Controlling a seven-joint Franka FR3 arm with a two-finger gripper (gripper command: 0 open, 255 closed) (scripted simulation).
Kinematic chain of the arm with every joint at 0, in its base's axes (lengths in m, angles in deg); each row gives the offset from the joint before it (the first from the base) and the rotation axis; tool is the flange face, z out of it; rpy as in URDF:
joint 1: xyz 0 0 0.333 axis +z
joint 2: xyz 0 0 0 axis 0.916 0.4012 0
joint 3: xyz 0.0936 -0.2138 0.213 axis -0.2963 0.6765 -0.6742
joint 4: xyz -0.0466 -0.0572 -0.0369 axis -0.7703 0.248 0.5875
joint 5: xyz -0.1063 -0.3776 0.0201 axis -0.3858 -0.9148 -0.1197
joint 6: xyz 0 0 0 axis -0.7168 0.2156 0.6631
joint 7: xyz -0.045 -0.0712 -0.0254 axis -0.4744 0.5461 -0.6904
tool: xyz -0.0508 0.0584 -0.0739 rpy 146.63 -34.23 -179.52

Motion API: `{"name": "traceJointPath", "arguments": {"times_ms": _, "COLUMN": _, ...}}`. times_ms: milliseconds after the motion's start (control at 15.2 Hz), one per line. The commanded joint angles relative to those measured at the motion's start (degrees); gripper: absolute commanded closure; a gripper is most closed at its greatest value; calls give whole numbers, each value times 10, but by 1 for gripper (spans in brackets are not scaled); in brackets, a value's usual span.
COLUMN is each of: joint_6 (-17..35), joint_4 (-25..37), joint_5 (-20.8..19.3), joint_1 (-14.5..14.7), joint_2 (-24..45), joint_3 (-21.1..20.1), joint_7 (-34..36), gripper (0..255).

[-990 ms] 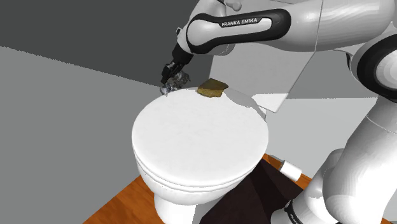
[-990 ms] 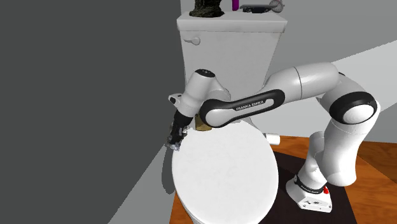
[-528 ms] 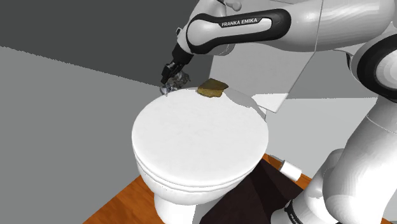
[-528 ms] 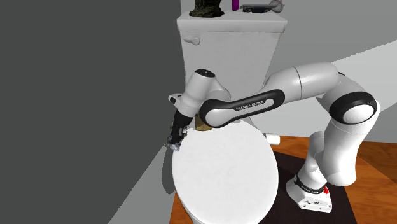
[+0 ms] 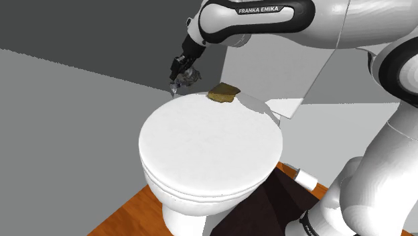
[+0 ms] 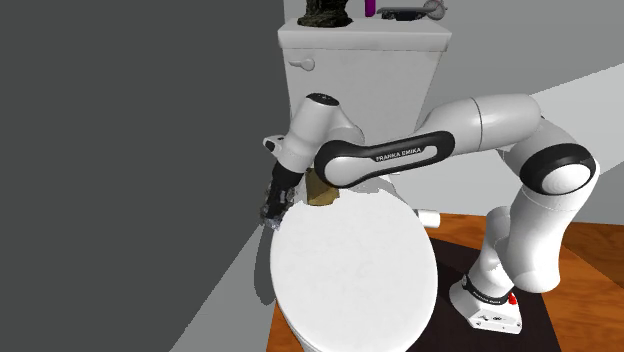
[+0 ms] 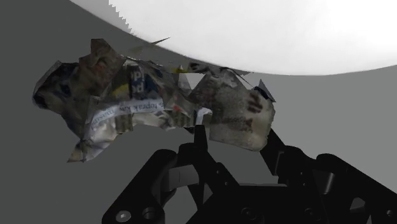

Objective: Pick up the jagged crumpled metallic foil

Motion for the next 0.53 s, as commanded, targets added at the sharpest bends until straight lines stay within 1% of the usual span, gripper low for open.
{"name": "traceJointPath", "arguments": {"times_ms": 0, "joint_6": -15, "joint_4": 15, "joint_5": -1, "joint_1": 0, "joint_2": -1, "joint_3": 0, "joint_7": 2, "gripper": 255}}
{"name": "traceJointPath", "arguments": {"times_ms": 396, "joint_6": -61, "joint_4": 61, "joint_5": -5, "joint_1": -1, "joint_2": 0, "joint_3": 1, "joint_7": 8, "gripper": 255}}
{"name": "traceJointPath", "arguments": {"times_ms": 462, "joint_6": -62, "joint_4": 62, "joint_5": -5, "joint_1": -1, "joint_2": 0, "joint_3": 1, "joint_7": 9, "gripper": 255}}
